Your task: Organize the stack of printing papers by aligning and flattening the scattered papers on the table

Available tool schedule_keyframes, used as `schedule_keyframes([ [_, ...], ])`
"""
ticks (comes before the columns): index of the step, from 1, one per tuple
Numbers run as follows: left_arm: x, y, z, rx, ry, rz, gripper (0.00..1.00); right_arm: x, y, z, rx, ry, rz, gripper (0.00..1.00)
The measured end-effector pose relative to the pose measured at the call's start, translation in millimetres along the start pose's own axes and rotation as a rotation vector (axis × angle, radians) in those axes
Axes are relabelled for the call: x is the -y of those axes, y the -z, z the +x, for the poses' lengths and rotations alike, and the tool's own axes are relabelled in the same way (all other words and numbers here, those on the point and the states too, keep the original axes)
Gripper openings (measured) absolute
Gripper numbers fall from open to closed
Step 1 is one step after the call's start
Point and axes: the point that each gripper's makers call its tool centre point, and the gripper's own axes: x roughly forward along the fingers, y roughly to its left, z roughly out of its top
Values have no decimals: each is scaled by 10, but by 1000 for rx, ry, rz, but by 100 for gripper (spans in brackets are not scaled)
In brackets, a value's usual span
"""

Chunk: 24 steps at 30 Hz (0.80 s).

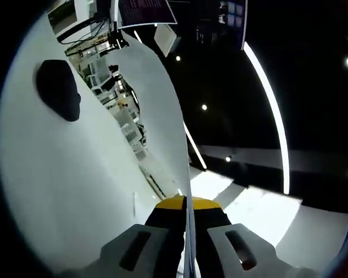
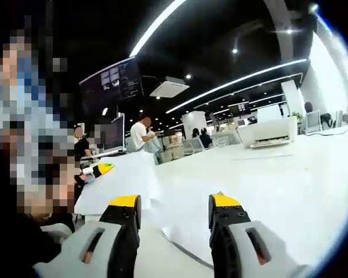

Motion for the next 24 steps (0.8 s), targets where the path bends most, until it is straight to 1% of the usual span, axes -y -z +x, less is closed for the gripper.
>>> schedule_keyframes([
  [3, 0, -1, 0, 0, 0, 1, 6, 233, -6, -101, -5, 81, -6, 47],
  [5, -3, -1, 0, -1, 0, -4, 6, 360, -8, -159, -7, 109, -9, 49],
  [7, -8, -5, 0, -1, -1, -15, 6, 396, -9, -214, -10, 119, -10, 50],
  [9, -10, -6, 1, -2, -2, -17, 6, 482, -14, -270, -12, 135, -5, 53],
  [10, -9, -5, 2, -2, -2, -16, 6, 457, -14, -293, -12, 146, -8, 54],
  [14, -6, 1, 3, -7, -1, -10, 6, 499, -11, -401, -12, 225, 0, 65],
  [16, -2, 3, 3, -8, 0, -7, 6, 564, 4, -459, -19, 292, 10, 70],
  [18, 1, 3, 2, -8, 0, -5, 6, 624, 26, -504, -32, 336, 8, 74],
  [20, 4, 4, 1, -7, 0, -2, 6, 706, 41, -545, -34, 391, 36, 74],
  [21, 6, 5, 1, -7, 0, 1, 6, 718, 36, -542, -30, 394, 47, 75],
  [23, 8, 7, 1, -7, -1, 7, 6, 741, 20, -527, -12, 406, 97, 77],
  [24, 6, 8, 1, -7, -2, 7, 6, 753, 21, -519, -11, 413, 102, 79],
])
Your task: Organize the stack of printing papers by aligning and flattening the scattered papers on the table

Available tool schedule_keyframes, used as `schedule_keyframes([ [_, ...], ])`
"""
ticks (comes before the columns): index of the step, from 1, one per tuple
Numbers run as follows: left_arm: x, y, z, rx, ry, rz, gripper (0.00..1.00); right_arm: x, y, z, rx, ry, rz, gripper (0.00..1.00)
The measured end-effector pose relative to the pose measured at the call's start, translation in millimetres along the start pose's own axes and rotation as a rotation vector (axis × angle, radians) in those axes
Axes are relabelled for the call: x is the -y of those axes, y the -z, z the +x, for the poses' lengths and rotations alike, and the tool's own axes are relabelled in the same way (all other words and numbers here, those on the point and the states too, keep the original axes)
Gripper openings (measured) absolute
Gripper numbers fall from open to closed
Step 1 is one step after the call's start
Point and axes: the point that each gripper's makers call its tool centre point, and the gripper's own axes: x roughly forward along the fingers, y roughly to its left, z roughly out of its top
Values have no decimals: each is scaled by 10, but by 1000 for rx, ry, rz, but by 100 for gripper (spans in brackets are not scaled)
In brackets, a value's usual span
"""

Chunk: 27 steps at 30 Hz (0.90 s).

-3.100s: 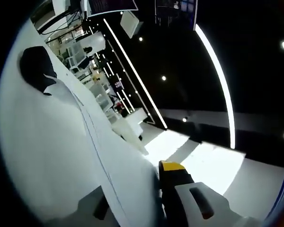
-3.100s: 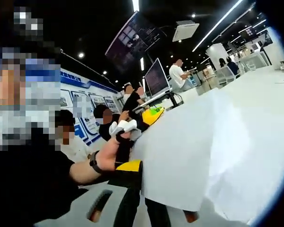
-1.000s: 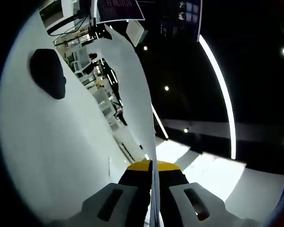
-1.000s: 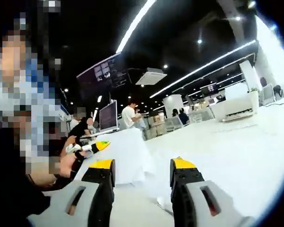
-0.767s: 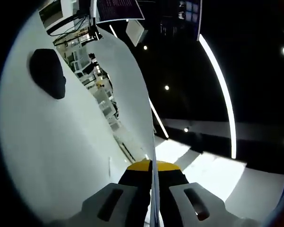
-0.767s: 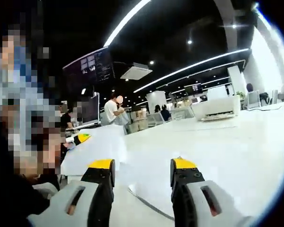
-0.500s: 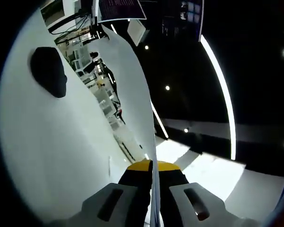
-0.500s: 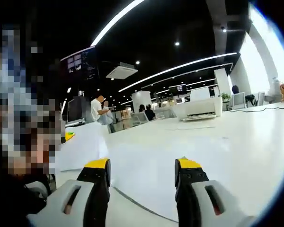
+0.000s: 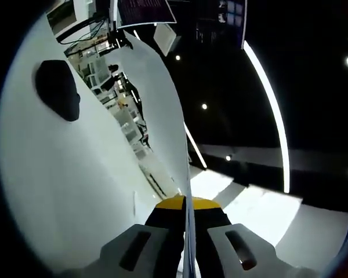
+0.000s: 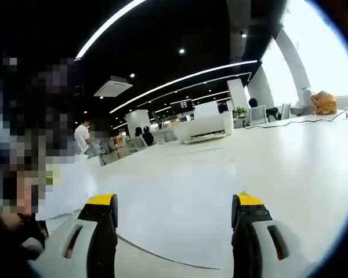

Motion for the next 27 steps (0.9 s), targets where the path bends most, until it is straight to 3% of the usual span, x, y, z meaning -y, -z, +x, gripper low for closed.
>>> schedule_keyframes([
  [8, -14, -7, 0, 0, -2, -13, 6, -67, 109, 101, -56, 26, -26, 85],
  [15, -12, -3, -4, -1, 0, -12, 6, -53, 131, 101, -65, 47, -31, 87],
  [27, -7, 5, -3, -5, 1, -1, 6, 38, 217, 156, -112, 119, -125, 90],
])
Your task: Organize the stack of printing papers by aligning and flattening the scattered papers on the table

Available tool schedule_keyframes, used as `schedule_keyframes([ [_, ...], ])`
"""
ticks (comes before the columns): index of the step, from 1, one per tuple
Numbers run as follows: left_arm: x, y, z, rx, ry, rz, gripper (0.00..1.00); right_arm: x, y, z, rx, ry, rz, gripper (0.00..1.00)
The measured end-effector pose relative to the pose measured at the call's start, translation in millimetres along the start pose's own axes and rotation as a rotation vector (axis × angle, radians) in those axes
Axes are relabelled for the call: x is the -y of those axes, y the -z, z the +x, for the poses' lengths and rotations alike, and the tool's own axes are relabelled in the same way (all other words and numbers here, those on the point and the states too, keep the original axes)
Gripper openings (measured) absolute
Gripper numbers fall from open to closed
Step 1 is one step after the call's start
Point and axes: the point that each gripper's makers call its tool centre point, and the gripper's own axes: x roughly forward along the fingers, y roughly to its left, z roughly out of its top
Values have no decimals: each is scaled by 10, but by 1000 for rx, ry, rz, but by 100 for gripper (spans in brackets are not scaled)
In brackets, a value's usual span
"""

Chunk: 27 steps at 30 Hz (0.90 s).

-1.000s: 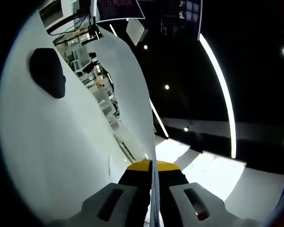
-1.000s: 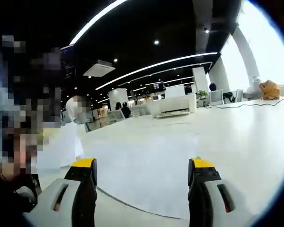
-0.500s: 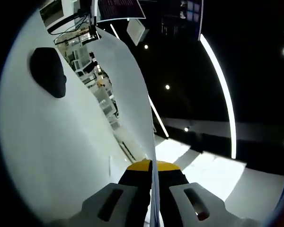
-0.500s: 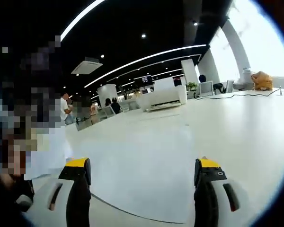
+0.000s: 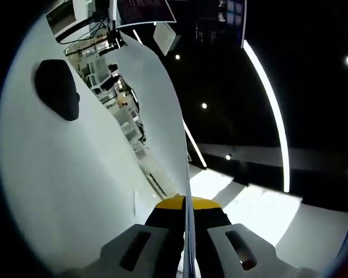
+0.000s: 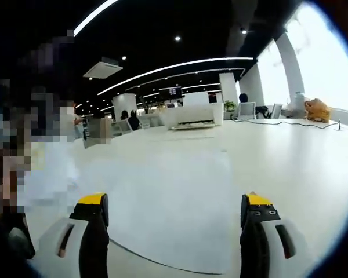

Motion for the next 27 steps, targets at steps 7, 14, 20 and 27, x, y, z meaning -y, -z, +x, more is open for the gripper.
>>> schedule_keyframes([
  [7, -2, -4, 4, 0, 0, -1, 6, 153, 22, 29, -18, 74, -12, 90],
  [14, 2, 2, 6, -4, 2, 0, 6, 193, 19, 42, -19, 81, -21, 90],
  [20, 0, 3, 11, -5, 1, 2, 6, 263, 37, 83, -35, 100, -22, 90],
  [27, -3, 8, 16, -8, 0, 4, 6, 315, 98, 121, -72, 121, -57, 90],
])
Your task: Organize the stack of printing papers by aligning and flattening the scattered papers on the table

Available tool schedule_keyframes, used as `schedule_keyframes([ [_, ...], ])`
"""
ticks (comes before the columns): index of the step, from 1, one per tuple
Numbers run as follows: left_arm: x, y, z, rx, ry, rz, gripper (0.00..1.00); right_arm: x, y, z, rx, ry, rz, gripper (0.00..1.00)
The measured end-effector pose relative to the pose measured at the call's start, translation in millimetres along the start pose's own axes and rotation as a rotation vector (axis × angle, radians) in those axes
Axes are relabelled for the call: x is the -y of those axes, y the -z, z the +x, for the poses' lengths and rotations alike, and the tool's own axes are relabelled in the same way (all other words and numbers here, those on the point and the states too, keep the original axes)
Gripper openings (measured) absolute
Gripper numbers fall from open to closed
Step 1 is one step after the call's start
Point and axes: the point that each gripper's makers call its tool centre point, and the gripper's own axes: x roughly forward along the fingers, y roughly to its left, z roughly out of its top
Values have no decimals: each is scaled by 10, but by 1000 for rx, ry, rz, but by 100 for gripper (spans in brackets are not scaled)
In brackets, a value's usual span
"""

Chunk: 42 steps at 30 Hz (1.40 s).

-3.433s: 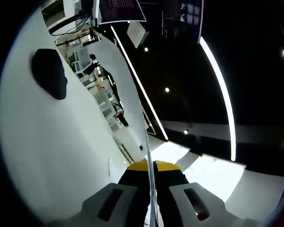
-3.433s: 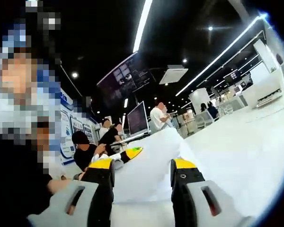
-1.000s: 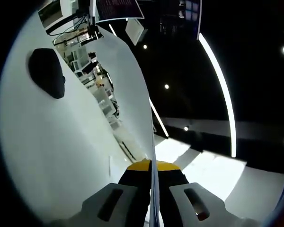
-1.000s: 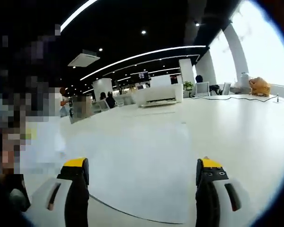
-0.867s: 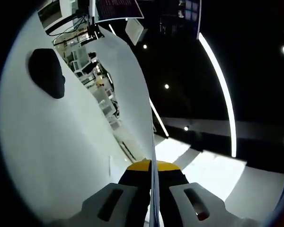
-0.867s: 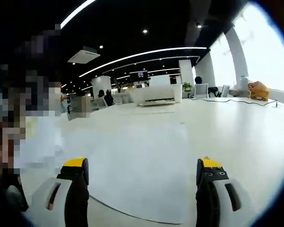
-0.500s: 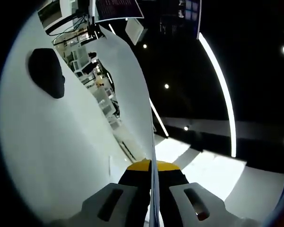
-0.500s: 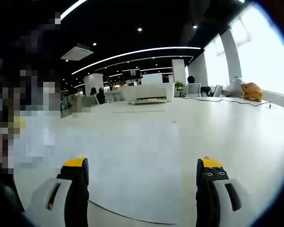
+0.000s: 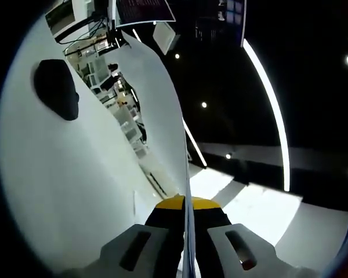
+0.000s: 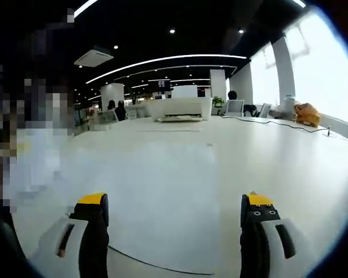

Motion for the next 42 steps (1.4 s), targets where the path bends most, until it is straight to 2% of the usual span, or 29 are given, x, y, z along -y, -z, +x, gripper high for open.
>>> schedule_keyframes([
  [4, -13, -16, -4, 7, 0, -22, 6, 8, 5, -2, -4, -2, -3, 90],
  [24, 8, 5, -13, 3, 3, 7, 6, -34, 16, -34, 0, -7, -1, 90],
  [29, 10, 7, -15, 2, 3, 10, 6, -46, 31, -44, -5, 6, -20, 90],
  [32, 10, 5, -17, 3, 4, 9, 6, -60, 52, -53, -12, 25, -68, 90],
  [38, 6, -4, -18, 3, 5, 6, 6, -41, 43, -74, -10, 29, -54, 90],
  [42, 4, -8, -16, 3, 4, 5, 6, -63, 58, -78, -13, 34, -74, 90],
])
